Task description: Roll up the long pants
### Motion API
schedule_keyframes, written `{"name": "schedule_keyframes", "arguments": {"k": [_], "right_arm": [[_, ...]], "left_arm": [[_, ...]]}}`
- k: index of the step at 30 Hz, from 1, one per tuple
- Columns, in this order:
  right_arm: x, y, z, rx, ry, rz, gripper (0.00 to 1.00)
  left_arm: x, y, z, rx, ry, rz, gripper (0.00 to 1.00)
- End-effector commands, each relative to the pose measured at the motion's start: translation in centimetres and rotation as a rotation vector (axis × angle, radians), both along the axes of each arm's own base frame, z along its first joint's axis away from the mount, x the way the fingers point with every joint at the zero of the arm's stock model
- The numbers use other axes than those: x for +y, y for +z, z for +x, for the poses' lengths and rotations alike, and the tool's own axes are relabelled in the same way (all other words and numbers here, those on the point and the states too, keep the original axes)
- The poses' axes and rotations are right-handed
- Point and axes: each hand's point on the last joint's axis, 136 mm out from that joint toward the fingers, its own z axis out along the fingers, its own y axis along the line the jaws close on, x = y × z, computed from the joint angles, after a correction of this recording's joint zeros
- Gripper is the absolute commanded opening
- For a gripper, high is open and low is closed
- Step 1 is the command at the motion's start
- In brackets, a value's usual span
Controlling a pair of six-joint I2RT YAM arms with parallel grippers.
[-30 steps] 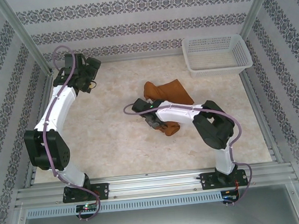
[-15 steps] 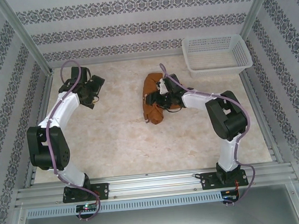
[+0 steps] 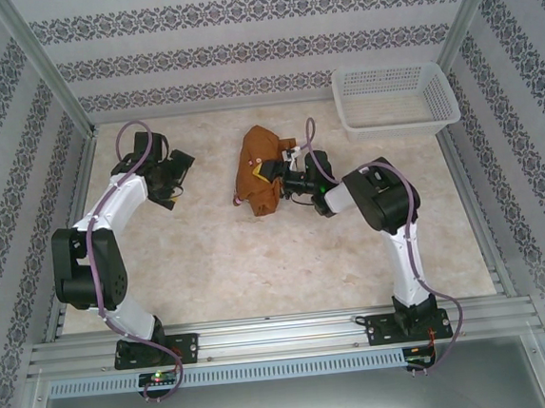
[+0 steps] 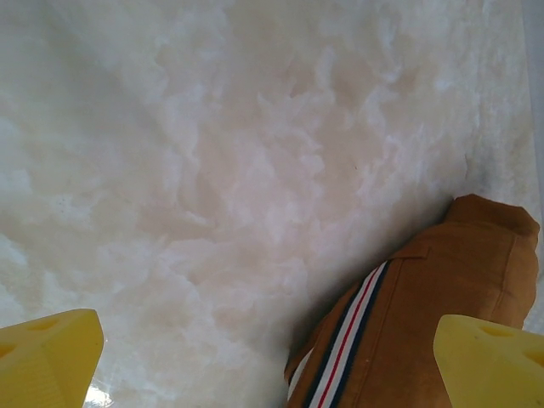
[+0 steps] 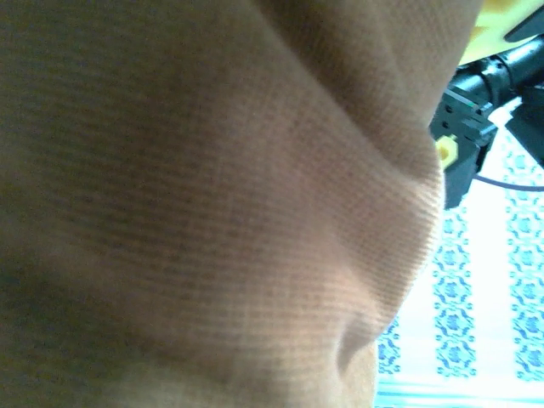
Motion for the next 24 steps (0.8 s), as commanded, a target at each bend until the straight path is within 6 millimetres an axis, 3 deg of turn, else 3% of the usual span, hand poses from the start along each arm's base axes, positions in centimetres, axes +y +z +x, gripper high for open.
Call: {"name": "schedule_keyframes", "arguments": {"k": [1,7,14,20,24], "right_arm": [[0.5,5.3,1.0,-0.09,0.002,0.142,0.0],[-0.3,12.3,2.3,-0.232,-0.043,0.188,0.0],[-3.1,20.3,4.7,-0.379,-0.108,0.212,0.0],[-6.5,26.0,6.7,-0.474,-0.168,0.176,0.0],[-10.1,29.4,7.5,-0.525,-0.242,0.129,0.0]], "left_arm": [[0.0,0.1,-1.1,0.002,-0.033,0.016,1.0],[-0.2,-0.1,-1.2,0.007,-0.038,-0.001,1.0],[-0.1,0.5,-1.4,0.004,-0.052,0.01,1.0],[-0.2,0.4,-1.0,0.015,-0.065,0.013,1.0],[-0.5,0.1,-0.4,0.024,-0.068,0.001,1.0]]}}
